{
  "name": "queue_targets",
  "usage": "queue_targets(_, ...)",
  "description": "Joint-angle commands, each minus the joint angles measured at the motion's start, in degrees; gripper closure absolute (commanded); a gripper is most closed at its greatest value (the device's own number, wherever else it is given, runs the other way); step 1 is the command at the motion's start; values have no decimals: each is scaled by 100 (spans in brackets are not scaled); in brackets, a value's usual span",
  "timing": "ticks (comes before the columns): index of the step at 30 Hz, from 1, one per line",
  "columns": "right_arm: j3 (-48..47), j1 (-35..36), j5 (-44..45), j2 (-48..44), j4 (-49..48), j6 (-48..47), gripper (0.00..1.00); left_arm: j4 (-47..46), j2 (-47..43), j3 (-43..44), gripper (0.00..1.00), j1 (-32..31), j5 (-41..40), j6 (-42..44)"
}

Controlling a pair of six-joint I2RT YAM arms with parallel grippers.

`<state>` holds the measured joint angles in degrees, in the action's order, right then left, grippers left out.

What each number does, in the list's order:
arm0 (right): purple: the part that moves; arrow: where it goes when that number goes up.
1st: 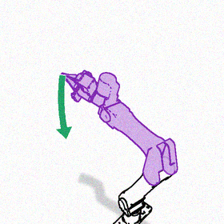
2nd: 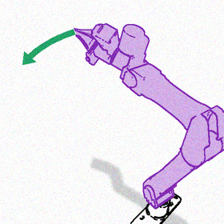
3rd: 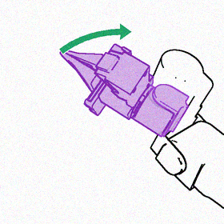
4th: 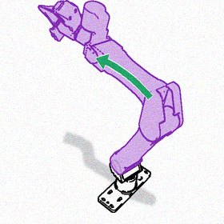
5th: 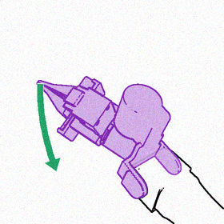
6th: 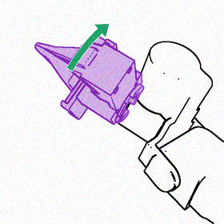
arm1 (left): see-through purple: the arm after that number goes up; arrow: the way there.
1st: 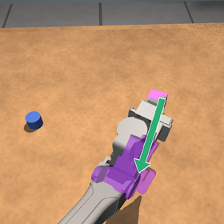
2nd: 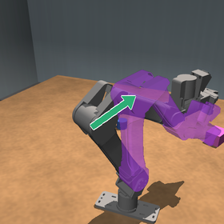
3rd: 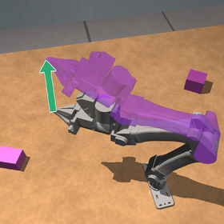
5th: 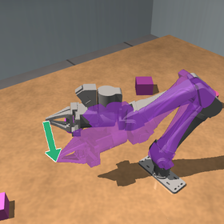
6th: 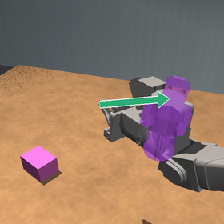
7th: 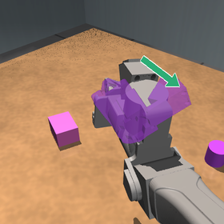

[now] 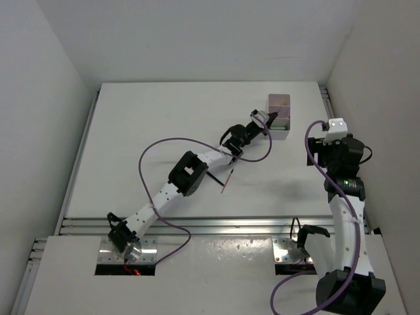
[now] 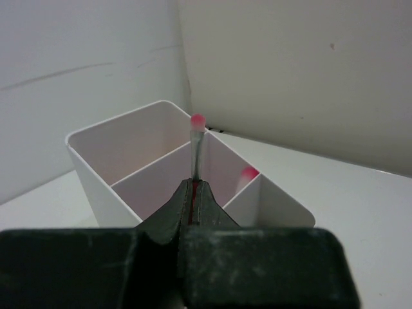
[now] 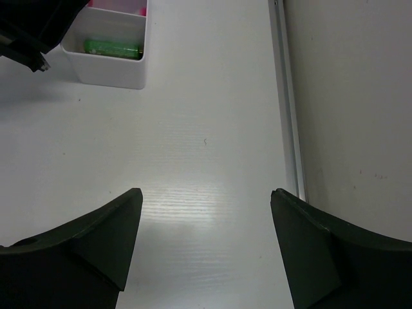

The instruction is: Organize the makeup

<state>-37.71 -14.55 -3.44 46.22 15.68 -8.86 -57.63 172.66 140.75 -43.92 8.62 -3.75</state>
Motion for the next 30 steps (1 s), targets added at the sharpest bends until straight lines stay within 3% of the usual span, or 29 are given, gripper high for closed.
queue_targets(1,-245,-22,-95,-69,-65,-133,19,-302,-74,225,100,-38,-115,146)
queue_targets(6,-236,-22,-174,1,-92,-98,19,-363,-74,225,100,-38,-54,296)
queue_targets(9,-254,-31,-192,1,-109,-72,17,-468,-249,-299,97,15,-115,155)
queue_targets(10,-280,-31,-218,10,-57,-72,16,-547,-442,-476,88,15,-46,155)
queue_targets(11,-306,-22,-227,10,-30,-89,16,-670,-557,-652,64,15,77,242)
queue_targets(12,-350,-31,-288,62,13,-107,16,-915,-680,-967,51,15,357,313)
queue_targets(15,-675,-31,-306,273,303,-142,15,-987,-1172,-1268,19,76,736,392)
queue_targets(18,-1165,-22,-148,545,741,164,13,-1118,-1654,-1576,7,138,1255,392)
queue_targets(23,-1941,118,-69,1300,1402,1112,13,-1234,-2613,-2330,3,401,1755,85)
queue_targets(26,-2126,828,307,1687,1446,1299,13,-1067,-3436,-2953,1,585,1976,85)
queue_targets(28,-2213,1408,728,1855,1342,1413,15,-708,-3922,-3306,1,735,1977,-73)
queue_targets(30,-2266,2007,1212,2268,1236,1842,16,432,-4765,-3825,1,1042,1784,-188)
